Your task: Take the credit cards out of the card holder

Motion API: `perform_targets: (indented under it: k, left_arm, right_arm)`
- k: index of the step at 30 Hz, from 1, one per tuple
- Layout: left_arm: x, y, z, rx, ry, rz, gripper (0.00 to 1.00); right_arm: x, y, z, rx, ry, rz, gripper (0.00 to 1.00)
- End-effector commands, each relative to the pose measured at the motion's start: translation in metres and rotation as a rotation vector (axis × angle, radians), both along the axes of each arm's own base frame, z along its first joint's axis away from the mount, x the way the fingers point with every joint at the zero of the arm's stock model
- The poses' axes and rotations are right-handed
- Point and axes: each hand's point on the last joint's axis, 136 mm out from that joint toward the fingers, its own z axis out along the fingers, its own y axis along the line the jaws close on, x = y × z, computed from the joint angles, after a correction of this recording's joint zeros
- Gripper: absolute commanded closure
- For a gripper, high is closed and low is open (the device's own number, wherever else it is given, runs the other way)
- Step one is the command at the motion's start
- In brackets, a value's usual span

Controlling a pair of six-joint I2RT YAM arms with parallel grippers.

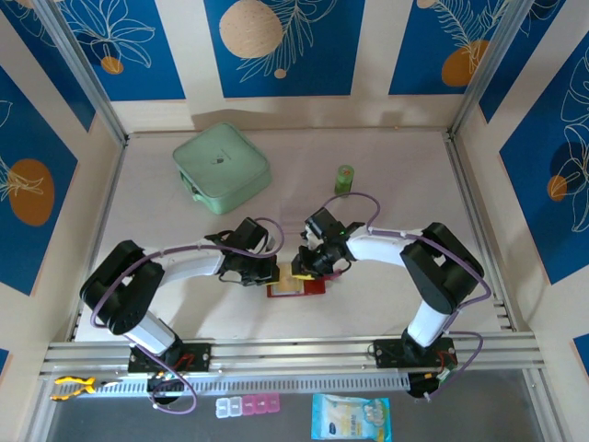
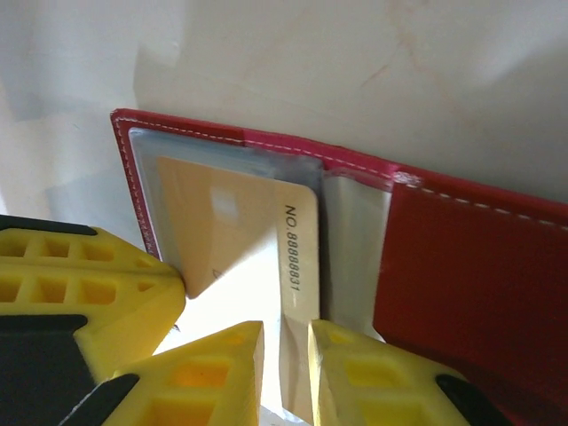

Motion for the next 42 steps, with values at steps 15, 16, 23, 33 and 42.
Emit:
perform_targets:
  k: [15, 16, 23, 33, 42]
  left_arm:
    - [-0.002, 0.004, 0.002, 0.035, -0.007, -0.016, 1.00]
    - [-0.002, 0.004, 0.002, 0.035, -0.009, -0.015, 1.00]
    - [-0.004, 0.006, -0.003, 0.042, 0.005, -0.012, 1.00]
    - [-0.006, 0.007, -0.006, 0.047, 0.012, -0.013, 1.00]
    - [-0.007, 0.008, -0.009, 0.055, 0.018, -0.016, 1.00]
  right_arm:
    - [0.001, -0.002, 0.016, 0.074, -0.028, 0.006, 0.78]
    - [-0.001, 0.000, 0.016, 0.103, -0.023, 0.015, 0.82]
    - [0.000, -0.003, 0.011, 0.189, -0.009, 0.005, 0.84]
    - [-0.002, -0.005, 0.000, 0.236, 0.036, -0.004, 0.82]
    - [-0.004, -0.004, -0.011, 0.236, 0.072, -0.008, 0.82]
